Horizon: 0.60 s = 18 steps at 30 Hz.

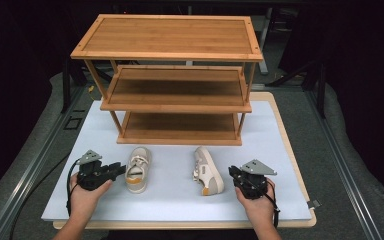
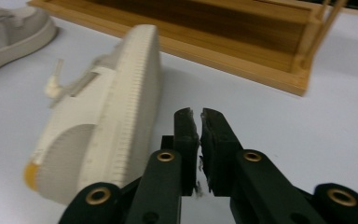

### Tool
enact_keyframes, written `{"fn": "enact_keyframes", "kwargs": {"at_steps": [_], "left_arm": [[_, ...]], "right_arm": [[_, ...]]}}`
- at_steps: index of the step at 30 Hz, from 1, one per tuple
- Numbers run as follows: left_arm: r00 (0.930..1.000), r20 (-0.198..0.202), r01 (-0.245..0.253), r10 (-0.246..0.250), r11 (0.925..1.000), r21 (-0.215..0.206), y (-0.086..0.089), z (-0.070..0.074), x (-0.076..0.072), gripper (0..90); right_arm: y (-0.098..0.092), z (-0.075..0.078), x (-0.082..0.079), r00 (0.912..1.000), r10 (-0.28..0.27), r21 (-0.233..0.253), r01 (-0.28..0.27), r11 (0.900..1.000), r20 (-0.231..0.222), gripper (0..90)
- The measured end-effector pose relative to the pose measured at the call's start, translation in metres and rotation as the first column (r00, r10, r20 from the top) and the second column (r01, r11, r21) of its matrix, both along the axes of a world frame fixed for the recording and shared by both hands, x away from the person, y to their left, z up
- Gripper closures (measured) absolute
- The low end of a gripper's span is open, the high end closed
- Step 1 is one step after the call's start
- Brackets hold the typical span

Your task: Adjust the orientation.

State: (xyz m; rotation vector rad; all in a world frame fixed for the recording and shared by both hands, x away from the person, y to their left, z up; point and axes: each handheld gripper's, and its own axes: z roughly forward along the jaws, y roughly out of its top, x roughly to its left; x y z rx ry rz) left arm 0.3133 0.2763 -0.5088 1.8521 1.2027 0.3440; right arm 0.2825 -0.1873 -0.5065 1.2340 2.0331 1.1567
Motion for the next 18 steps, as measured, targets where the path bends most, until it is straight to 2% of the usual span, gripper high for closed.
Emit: {"fn": "enact_keyframes", "kwargs": {"at_steps": [4, 5, 7, 10, 12, 18], "left_arm": [[0.9998, 0.006, -0.018, 0.018, 0.9998, 0.003, 0.001, -0.001, 0.0, 57.5], [0.9996, 0.006, -0.026, 0.026, 0.9997, -0.003, 0.002, -0.002, 0.0, 56.2], [0.9995, 0.007, -0.032, 0.032, 0.9995, -0.004, 0.002, -0.003, 0.0, 53.3], [0.9992, 0.01, -0.039, 0.039, 0.9992, -0.005, 0.003, -0.003, 0.0, 50.0], [0.999, 0.009, -0.043, 0.043, 0.9991, -0.008, 0.003, -0.004, 0.001, 48.8], [0.9988, 0.013, -0.047, 0.047, 0.9989, -0.008, 0.003, -0.005, 0.0, 48.1]], "right_arm": [[0.009, 0.002, -0.003, 0.999, 0.044, 0.0, -0.044, 0.999, 0.004, 88.0], [0.015, 0.003, -0.005, 0.9972, 0.074, 0.005, -0.074, 0.997, 0.002, 87.8], [0.02, 0.003, -0.008, 0.9972, 0.075, -0.005, -0.075, 0.997, -0.005, 87.5], [0.024, 0.003, -0.009, 0.9939, 0.11, 0.019, -0.11, 0.994, -0.001, 87.3], [0.026, 0.003, -0.01, 0.9939, 0.11, 0.007, -0.11, 0.994, -0.008, 87.4], [0.022, 0.002, -0.007, 0.9955, 0.094, 0.011, -0.094, 0.995, -0.007, 87.2]]}}
